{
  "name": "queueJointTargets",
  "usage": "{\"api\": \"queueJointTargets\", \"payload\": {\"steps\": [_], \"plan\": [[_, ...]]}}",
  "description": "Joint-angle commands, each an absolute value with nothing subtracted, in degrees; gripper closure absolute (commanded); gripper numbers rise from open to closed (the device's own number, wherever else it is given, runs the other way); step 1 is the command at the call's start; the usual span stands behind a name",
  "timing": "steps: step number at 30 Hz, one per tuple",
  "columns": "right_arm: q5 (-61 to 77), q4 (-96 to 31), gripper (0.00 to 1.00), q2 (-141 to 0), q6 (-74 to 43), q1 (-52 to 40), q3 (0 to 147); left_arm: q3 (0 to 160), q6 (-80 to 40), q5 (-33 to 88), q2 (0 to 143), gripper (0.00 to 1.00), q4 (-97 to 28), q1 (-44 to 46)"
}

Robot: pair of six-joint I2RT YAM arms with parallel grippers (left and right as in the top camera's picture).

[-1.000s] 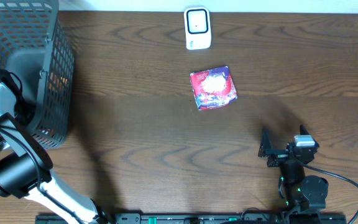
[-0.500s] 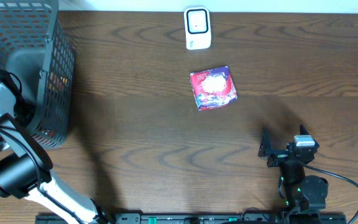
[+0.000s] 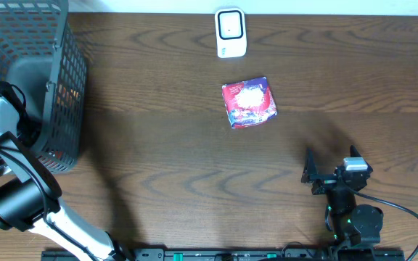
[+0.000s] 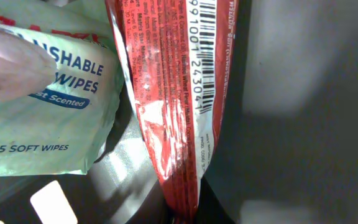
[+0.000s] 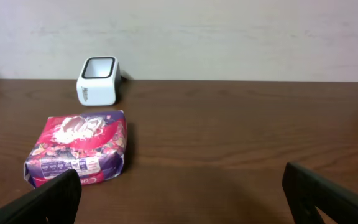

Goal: Scan the item barcode
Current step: 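Grasp the red snack bar wrapper with the left gripper, then carry the red snack bar to the scanner beside the package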

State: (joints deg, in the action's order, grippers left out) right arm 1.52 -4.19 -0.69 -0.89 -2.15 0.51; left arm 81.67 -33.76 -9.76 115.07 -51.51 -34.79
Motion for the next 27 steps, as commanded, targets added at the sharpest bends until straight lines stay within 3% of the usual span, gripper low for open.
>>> {"api": "queueJointTargets", "payload": {"steps": [1,7,21,27], "plan": [[1.61,-4.27,0.01,-0.40,-1.65,-1.80,0.32,82.76,-30.70,-4.82,116.75,0.93,-52.40,-35.07],[1.61,-4.27,0.01,-0.40,-1.65,-1.80,0.32,90.00,-29.04,7.38,110.37,0.93,-53.28,-35.00],[1.61,-4.27,0.01,-0.40,-1.65,-1.80,0.32,92.84,-25.74,7.55,83.50,0.93,-41.41,-34.04],[1.58,-4.27,0.01,-0.40,-1.65,-1.80,0.32,92.84,-22.13,7.55,76.16,0.93,-38.13,-25.32]]}}
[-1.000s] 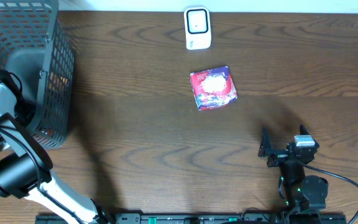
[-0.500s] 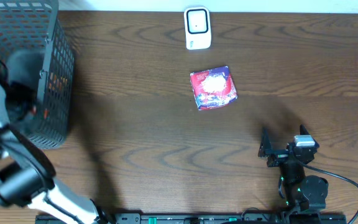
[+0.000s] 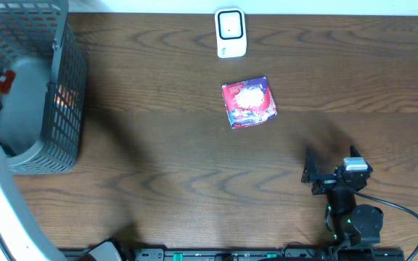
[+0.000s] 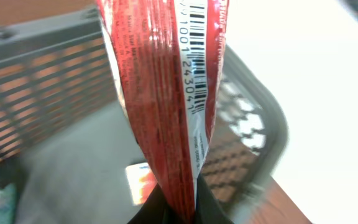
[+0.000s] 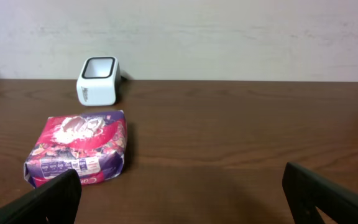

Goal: Scan the item barcode
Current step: 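Carry the red snack bar to the scanner beside the package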

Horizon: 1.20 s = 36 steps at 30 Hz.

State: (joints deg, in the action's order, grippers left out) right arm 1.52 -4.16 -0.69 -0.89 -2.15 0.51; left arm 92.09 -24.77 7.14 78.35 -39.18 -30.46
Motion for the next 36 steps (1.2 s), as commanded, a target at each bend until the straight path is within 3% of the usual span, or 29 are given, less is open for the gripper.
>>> {"api": "queueJointTargets", "payload": {"steps": [1,9,14,25,36], "plan": [[1.61,-4.27,0.01,-0.40,-1.65,-1.80,0.32,92.84,-21.74,7.57,75.81,0.92,-37.98,-23.22],[1.61,-4.27,0.01,-0.40,-1.65,-1.80,0.32,92.68,-16.05,6.66,80.12,0.93,-39.24,1.87],[1.61,-4.27,0.01,-0.40,-1.65,-1.80,0.32,92.49,-16.10,6.44,87.59,0.93,-42.83,11.42],[1.61,-4.27,0.01,-0.40,-1.65,-1.80,0.32,92.47,-17.12,6.46,107.44,0.93,-45.30,24.05],[1.61,-4.27,0.01,-0.40,-1.65,-1.80,0.32,92.47,-18.96,6.44,120.09,0.92,-40.77,29.32]]}}
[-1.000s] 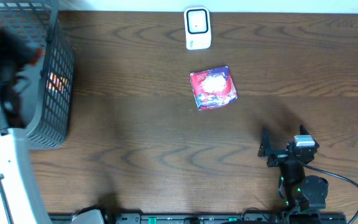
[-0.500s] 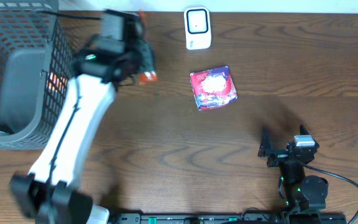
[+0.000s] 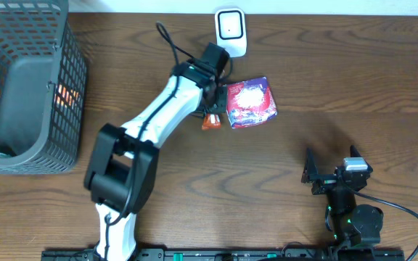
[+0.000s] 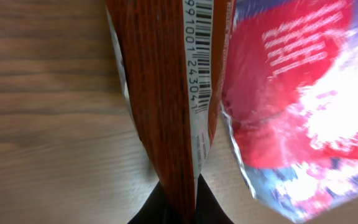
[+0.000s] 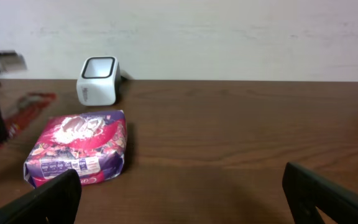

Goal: Scan the item barcode
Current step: 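Carry the red snack bar to the scanner beside the package, then hold the snack bar barcode under the scanner, then lower it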

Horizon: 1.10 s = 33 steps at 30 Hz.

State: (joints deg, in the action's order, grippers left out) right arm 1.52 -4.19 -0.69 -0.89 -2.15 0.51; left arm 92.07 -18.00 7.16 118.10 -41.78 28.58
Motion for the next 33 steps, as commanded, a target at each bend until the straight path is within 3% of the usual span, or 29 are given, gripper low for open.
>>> {"api": "queueJointTargets", "payload": {"steps": [1,10,15,33], "plan": [[1.61,-4.27,0.01,-0.40,-1.65,-1.80,0.32,92.47,-19.73,6.44,120.92,0.92,-40.23,29.52],[1.61,-4.27,0.01,-0.40,-1.65,-1.80,0.32,92.47,-30.57,6.46,123.48,0.92,-37.76,29.71],[1.61,-4.27,0.01,-0.40,-1.65,-1.80,0.32,92.47,-30.55,6.94,123.57,0.93,-36.95,30.11],[1.61,-4.27,0.01,-0.40,-1.65,-1.80,0.32,92.31,-19.03,14.15,123.57,0.93,-31.92,30.63]]}}
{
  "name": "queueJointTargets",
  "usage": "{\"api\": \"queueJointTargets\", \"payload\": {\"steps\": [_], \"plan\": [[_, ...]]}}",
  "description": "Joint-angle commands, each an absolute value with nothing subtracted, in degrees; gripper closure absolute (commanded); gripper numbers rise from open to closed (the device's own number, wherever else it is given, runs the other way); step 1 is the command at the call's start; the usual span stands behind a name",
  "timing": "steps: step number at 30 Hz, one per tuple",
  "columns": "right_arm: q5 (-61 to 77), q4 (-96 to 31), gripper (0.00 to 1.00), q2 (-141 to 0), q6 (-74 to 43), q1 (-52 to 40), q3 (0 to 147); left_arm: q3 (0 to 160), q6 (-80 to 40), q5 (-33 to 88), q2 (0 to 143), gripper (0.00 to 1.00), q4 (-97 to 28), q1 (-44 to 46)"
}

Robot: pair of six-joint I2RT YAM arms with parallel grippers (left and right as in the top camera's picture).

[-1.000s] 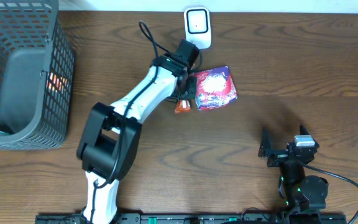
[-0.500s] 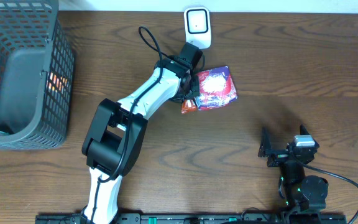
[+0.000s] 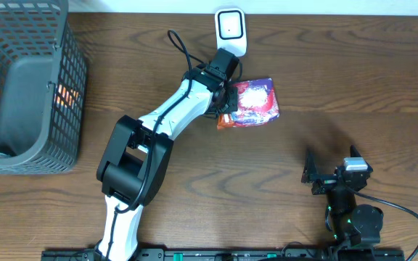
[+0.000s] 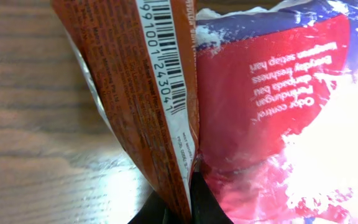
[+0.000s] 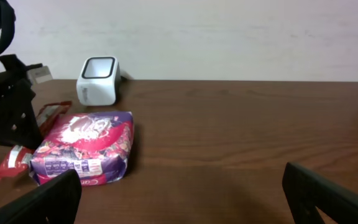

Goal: Scan the item barcode
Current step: 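Hold the snack bar barcode under the scanner, then lower it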

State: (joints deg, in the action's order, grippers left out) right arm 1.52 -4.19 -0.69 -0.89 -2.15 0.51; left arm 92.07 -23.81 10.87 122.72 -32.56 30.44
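My left gripper (image 3: pixel 223 109) is shut on a thin red-orange snack packet (image 4: pixel 135 93), whose white barcode strip (image 4: pixel 166 56) faces the wrist camera. In the overhead view the packet (image 3: pixel 227 121) lies low against the left edge of a purple-and-red pack (image 3: pixel 256 101). The white scanner (image 3: pixel 230 32) stands at the table's far edge, just beyond my left wrist. From the right wrist view, the scanner (image 5: pixel 98 81) is behind the pack (image 5: pixel 86 149). My right gripper (image 5: pixel 179 199) rests open near the front right, holding nothing.
A dark wire basket (image 3: pixel 27 87) stands at the far left with something orange inside. The left arm stretches diagonally from the front edge to the scanner area. The purple-and-red pack (image 4: pixel 278 124) fills the right of the left wrist view.
My left gripper has moved a little right with the packet and tilted it. The packet now touches the purple-and-red pack, which has shifted slightly to the right. The right arm has not moved.
My left gripper was down in the basket, shut on the red packet beside a pack of wipes. Then it held the packet above the basket. Later it was left of the purple-and-red pack below the scanner, and now it is against that pack.
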Motion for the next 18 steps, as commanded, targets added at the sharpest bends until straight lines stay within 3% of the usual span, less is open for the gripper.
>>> {"api": "queueJointTargets", "payload": {"steps": [1,7,11,18], "plan": [[1.61,-4.27,0.01,-0.40,-1.65,-1.80,0.32,92.31,-18.83,14.39,123.57,0.93,-31.92,30.63],[1.61,-4.27,0.01,-0.40,-1.65,-1.80,0.32,92.31,-17.21,12.78,123.57,0.92,-32.47,30.55],[1.61,-4.27,0.01,-0.40,-1.65,-1.80,0.32,92.31,-22.00,6.52,123.57,0.93,-33.87,30.57],[1.61,-4.27,0.01,-0.40,-1.65,-1.80,0.32,92.12,-26.92,5.96,123.57,0.92,-34.17,30.72]]}}
